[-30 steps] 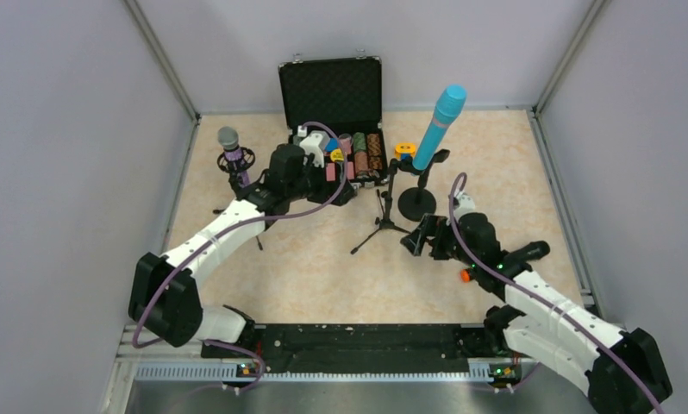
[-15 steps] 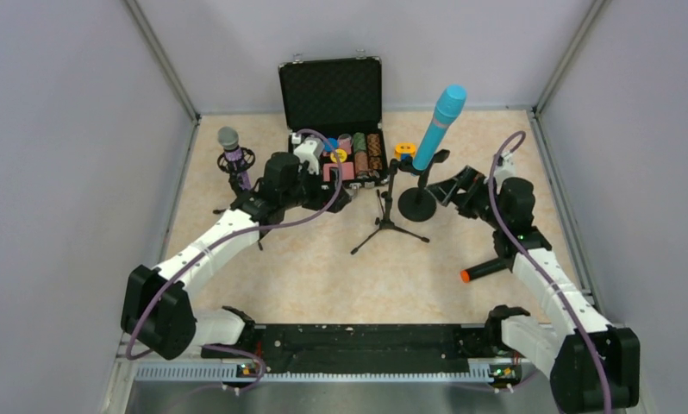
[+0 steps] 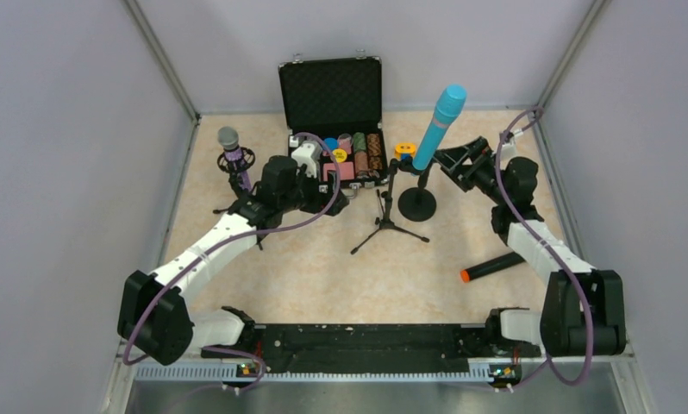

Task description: Attach the microphones to the stand

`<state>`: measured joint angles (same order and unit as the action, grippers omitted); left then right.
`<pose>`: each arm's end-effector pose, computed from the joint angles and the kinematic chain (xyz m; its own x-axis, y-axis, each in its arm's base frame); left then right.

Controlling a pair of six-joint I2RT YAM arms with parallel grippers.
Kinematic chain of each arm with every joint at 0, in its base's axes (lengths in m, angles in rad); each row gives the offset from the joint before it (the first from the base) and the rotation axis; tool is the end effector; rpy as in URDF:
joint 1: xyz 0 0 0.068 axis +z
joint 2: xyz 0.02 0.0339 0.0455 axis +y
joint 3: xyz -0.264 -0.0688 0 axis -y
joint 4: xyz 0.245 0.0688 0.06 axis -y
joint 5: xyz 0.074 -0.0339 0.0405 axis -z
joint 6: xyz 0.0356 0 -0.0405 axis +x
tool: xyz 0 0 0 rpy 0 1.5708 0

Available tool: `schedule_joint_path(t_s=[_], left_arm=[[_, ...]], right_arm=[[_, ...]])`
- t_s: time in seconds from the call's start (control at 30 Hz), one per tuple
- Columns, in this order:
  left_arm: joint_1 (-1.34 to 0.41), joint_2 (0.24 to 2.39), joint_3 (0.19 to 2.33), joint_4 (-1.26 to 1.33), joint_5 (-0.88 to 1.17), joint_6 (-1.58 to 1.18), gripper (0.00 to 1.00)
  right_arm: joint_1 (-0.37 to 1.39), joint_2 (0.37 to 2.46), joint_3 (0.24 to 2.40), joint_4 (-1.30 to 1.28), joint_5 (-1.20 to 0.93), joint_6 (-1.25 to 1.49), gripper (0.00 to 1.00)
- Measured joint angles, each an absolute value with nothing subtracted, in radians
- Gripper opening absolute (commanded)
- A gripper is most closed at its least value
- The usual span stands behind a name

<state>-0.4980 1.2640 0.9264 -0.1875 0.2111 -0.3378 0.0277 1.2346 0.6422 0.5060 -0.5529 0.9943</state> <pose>0.2472 -0.1429 0.2861 -0.6231 -0.0301 -0.7816 0.4450 0.8081 -0.3859 0.2729 0.0263 0.2667 -0.5053 0.6997 -0.5051 -0.2256 0.4578 0.8600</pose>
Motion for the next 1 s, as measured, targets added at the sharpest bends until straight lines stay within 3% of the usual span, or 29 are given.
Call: schedule_joint_path(t_s=[0.2,0.4,0.7,1.0], left_arm=[[-0.498,1.263,0.925,-0.189,0.205,-0.336,0.99],[-0.498,1.263,0.925,-0.202,0.199,-0.334,0.99],[-0.499,1.261,0.925,-0.205,0.189,-0.335,0.98],[-0.499,1.258,0.925,-0.219,0.181,-0.334,0.98]], right_arm=[[-0.017,1.365,0.670,0.658,-0.595,1.102,0.96],[-0.039,1.467,0.671,0.775,-0.628,1.209,0.87],[-0.039,1.548,0.696,0.913,-0.684,1.314,0.66],[-0.035,1.633,0.735,0.994,-0.731,1.374,0.30]])
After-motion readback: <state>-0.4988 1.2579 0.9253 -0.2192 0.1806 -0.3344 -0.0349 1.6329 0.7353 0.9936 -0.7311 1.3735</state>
